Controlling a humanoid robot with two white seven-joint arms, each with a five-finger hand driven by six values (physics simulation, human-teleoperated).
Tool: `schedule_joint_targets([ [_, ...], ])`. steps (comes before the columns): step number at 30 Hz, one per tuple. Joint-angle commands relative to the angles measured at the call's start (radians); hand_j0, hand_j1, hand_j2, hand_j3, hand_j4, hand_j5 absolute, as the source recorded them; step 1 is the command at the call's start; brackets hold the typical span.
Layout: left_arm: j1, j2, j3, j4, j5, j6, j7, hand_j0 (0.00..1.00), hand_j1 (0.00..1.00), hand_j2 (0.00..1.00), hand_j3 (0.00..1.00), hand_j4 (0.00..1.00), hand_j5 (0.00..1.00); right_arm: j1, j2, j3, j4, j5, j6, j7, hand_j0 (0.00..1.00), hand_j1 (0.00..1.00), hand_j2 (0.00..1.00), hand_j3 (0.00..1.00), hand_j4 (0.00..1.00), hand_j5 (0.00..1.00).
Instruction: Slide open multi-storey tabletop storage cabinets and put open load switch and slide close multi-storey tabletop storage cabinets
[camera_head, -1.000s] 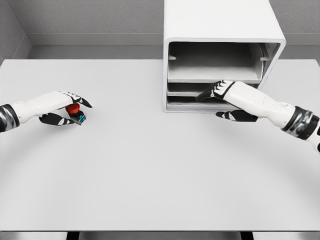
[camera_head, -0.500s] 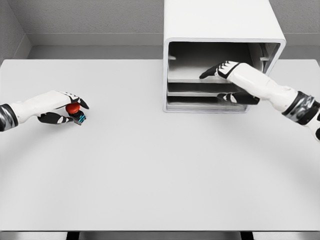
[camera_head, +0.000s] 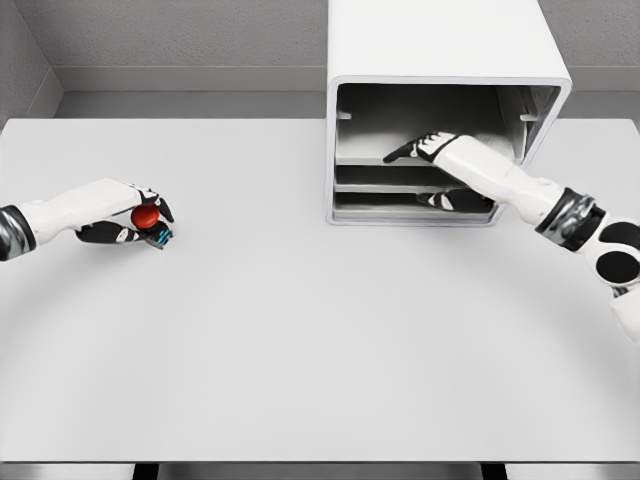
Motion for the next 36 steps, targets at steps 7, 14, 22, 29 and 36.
schedule_joint_targets([
  [7, -0.003, 0.001, 0.004, -0.005, 0.011, -0.002, 0.000, 0.50, 0.50, 0.50, 0.50, 0.50, 0.50, 0.012, -0.006, 0.011, -0.022, 0.005, 0.000, 0.001, 0.77, 0.77, 0.77, 0.77, 0.77, 0.77],
  [14, -0.003, 0.001, 0.010, -0.019, 0.014, -0.007, 0.000, 0.49, 0.49, 0.49, 0.49, 0.49, 0.49, 0.046, -0.059, 0.006, -0.111, -0.003, 0.000, -0.001, 0.77, 0.77, 0.77, 0.77, 0.77, 0.77],
  [22, -0.003, 0.001, 0.025, -0.068, 0.014, -0.008, 0.000, 0.46, 0.46, 0.46, 0.46, 0.46, 0.46, 0.087, -0.092, 0.000, -0.155, -0.007, 0.000, -0.002, 0.77, 0.77, 0.77, 0.77, 0.77, 0.77],
  [29, 0.003, 0.002, 0.045, -0.113, 0.014, -0.008, 0.000, 0.46, 0.46, 0.46, 0.46, 0.46, 0.46, 0.110, -0.117, 0.000, -0.183, -0.013, 0.000, -0.001, 0.78, 0.78, 0.78, 0.78, 0.78, 0.78],
  [36, 0.012, 0.001, 0.070, -0.142, 0.015, -0.008, 0.000, 0.46, 0.46, 0.46, 0.46, 0.46, 0.46, 0.133, -0.138, -0.025, -0.226, -0.013, 0.000, -0.001, 0.79, 0.79, 0.79, 0.79, 0.79, 0.79],
])
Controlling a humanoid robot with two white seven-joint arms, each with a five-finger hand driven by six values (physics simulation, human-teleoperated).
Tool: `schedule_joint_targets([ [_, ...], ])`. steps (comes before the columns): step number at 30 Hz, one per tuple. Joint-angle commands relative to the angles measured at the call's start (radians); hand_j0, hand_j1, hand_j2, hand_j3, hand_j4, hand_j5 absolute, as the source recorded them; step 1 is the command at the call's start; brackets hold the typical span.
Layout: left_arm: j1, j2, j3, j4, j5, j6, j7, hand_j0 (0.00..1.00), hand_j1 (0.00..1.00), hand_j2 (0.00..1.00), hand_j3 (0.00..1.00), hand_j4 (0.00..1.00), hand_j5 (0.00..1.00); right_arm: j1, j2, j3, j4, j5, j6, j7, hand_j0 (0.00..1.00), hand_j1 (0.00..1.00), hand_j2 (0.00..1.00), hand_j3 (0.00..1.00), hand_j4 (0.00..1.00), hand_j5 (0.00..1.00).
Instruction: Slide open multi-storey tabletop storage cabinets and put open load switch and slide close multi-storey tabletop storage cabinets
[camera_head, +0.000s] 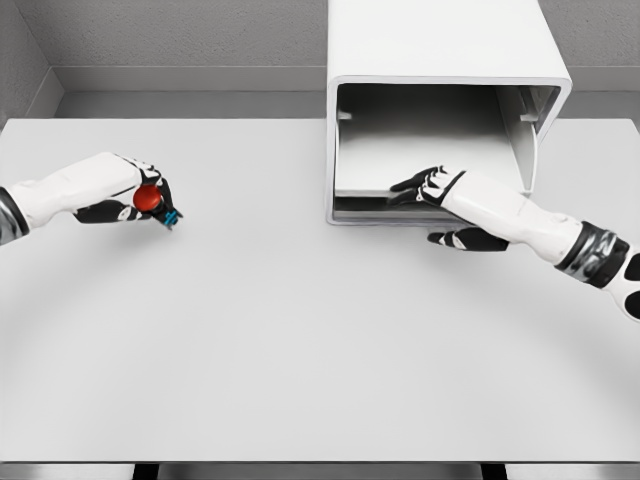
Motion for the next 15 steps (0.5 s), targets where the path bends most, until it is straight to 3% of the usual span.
schedule_joint_targets([
  [1, 0.000, 0.000, 0.009, -0.017, 0.008, 0.003, 0.001, 0.46, 0.46, 0.46, 0.46, 0.46, 0.46, 0.002, -0.014, -0.013, -0.018, -0.005, 0.000, 0.001, 0.79, 0.79, 0.79, 0.79, 0.79, 0.79],
  [15, 0.002, -0.003, 0.043, -0.096, 0.008, 0.003, 0.001, 0.46, 0.46, 0.46, 0.46, 0.46, 0.46, 0.046, -0.042, -0.079, -0.063, -0.006, 0.000, 0.001, 0.79, 0.79, 0.79, 0.79, 0.79, 0.79],
])
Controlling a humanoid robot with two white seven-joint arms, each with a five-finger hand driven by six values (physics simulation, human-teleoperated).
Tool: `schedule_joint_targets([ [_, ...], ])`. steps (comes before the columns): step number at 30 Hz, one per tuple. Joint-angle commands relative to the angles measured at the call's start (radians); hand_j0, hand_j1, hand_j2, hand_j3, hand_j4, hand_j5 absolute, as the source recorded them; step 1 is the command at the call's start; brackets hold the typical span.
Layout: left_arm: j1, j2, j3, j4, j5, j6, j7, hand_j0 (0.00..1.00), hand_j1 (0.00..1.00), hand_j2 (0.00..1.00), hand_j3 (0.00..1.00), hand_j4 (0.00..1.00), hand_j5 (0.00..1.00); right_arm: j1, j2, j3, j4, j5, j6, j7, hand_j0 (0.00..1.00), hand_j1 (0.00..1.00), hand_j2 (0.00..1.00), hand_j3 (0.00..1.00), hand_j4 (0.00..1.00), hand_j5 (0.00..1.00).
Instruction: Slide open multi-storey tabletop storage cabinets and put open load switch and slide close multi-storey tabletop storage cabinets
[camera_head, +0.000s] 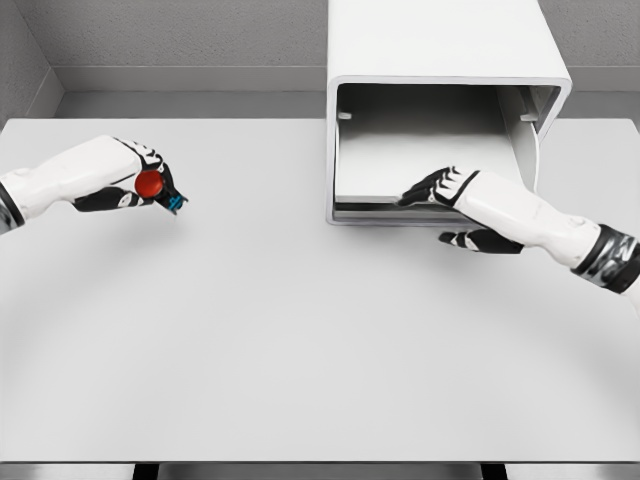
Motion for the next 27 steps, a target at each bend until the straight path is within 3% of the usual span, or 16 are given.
schedule_joint_targets([
  [1, 0.000, 0.000, 0.011, -0.020, 0.008, 0.003, 0.001, 0.46, 0.46, 0.46, 0.46, 0.46, 0.46, 0.003, -0.011, -0.032, -0.027, -0.010, 0.002, -0.001, 0.78, 0.78, 0.78, 0.78, 0.78, 0.78],
  [4, 0.000, 0.000, 0.013, -0.035, 0.008, 0.003, 0.001, 0.46, 0.46, 0.46, 0.46, 0.46, 0.46, 0.045, -0.013, -0.082, -0.041, -0.014, 0.002, 0.001, 0.64, 0.64, 0.64, 0.64, 0.64, 0.64],
  [12, 0.000, -0.003, 0.030, -0.093, 0.008, 0.003, 0.001, 0.46, 0.46, 0.46, 0.46, 0.46, 0.46, 0.081, -0.062, -0.124, -0.043, -0.031, 0.002, -0.001, 0.64, 0.64, 0.64, 0.64, 0.64, 0.64],
  [20, 0.002, -0.007, 0.036, -0.153, 0.010, 0.003, 0.001, 0.46, 0.46, 0.46, 0.46, 0.46, 0.46, 0.216, -0.088, -0.225, -0.064, -0.031, 0.002, -0.001, 0.56, 0.56, 0.56, 0.56, 0.56, 0.56],
  [27, 0.005, -0.007, 0.045, -0.213, 0.012, 0.003, 0.001, 0.46, 0.46, 0.46, 0.46, 0.46, 0.46, 0.245, -0.119, -0.279, -0.064, -0.052, 0.002, -0.002, 0.57, 0.57, 0.57, 0.57, 0.57, 0.57],
])
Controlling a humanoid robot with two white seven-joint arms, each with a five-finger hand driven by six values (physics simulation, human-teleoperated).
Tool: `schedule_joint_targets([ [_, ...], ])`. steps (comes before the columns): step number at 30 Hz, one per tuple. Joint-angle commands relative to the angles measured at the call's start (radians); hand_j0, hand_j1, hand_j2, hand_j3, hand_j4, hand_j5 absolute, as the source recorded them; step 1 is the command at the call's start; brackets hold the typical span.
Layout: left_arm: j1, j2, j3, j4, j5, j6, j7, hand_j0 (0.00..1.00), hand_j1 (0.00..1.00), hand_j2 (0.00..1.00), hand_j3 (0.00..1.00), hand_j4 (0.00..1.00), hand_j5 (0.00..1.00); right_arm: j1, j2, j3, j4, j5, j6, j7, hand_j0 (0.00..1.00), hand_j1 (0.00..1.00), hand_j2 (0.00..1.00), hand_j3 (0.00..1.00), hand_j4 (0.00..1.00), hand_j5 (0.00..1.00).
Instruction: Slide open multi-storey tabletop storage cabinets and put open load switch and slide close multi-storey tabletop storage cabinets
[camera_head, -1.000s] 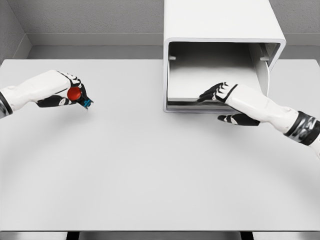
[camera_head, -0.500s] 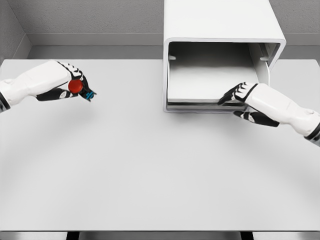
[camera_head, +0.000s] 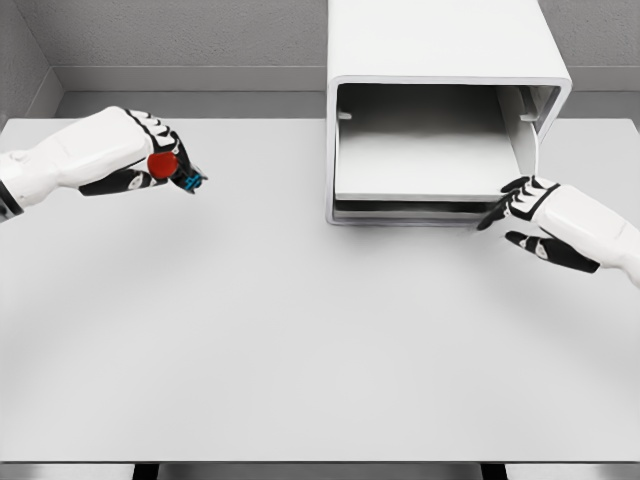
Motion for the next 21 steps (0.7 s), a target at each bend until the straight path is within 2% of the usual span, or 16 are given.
schedule_joint_targets([
  [1, 0.000, -0.001, 0.003, -0.020, 0.008, 0.003, 0.001, 0.46, 0.46, 0.46, 0.46, 0.46, 0.46, 0.000, -0.024, -0.016, -0.002, -0.019, 0.001, -0.002, 0.57, 0.57, 0.57, 0.57, 0.57, 0.57],
  [5, 0.002, -0.001, 0.003, -0.047, 0.010, 0.003, 0.001, 0.46, 0.46, 0.46, 0.46, 0.46, 0.46, 0.008, -0.036, -0.057, -0.005, -0.056, 0.001, -0.002, 0.58, 0.58, 0.58, 0.58, 0.58, 0.58],
  [9, 0.003, -0.006, 0.003, -0.063, 0.010, 0.003, 0.001, 0.46, 0.46, 0.46, 0.46, 0.46, 0.46, 0.011, -0.034, -0.093, -0.040, -0.095, 0.001, 0.000, 0.58, 0.58, 0.58, 0.58, 0.58, 0.58],
  [12, 0.002, -0.019, 0.003, -0.082, 0.010, 0.003, 0.001, 0.46, 0.46, 0.46, 0.46, 0.46, 0.46, 0.017, -0.036, -0.096, -0.040, -0.098, 0.001, 0.000, 0.58, 0.58, 0.58, 0.58, 0.58, 0.58],
  [18, 0.000, -0.058, -0.004, -0.091, 0.010, 0.003, 0.001, 0.46, 0.46, 0.46, 0.46, 0.46, 0.46, 0.121, -0.037, -0.116, -0.040, -0.091, 0.001, 0.000, 0.58, 0.58, 0.58, 0.58, 0.58, 0.58],
  [21, -0.005, -0.091, -0.005, -0.097, 0.010, 0.003, 0.001, 0.46, 0.46, 0.46, 0.46, 0.46, 0.46, 0.144, -0.039, -0.116, -0.040, -0.088, 0.001, 0.001, 0.58, 0.58, 0.58, 0.58, 0.58, 0.58],
])
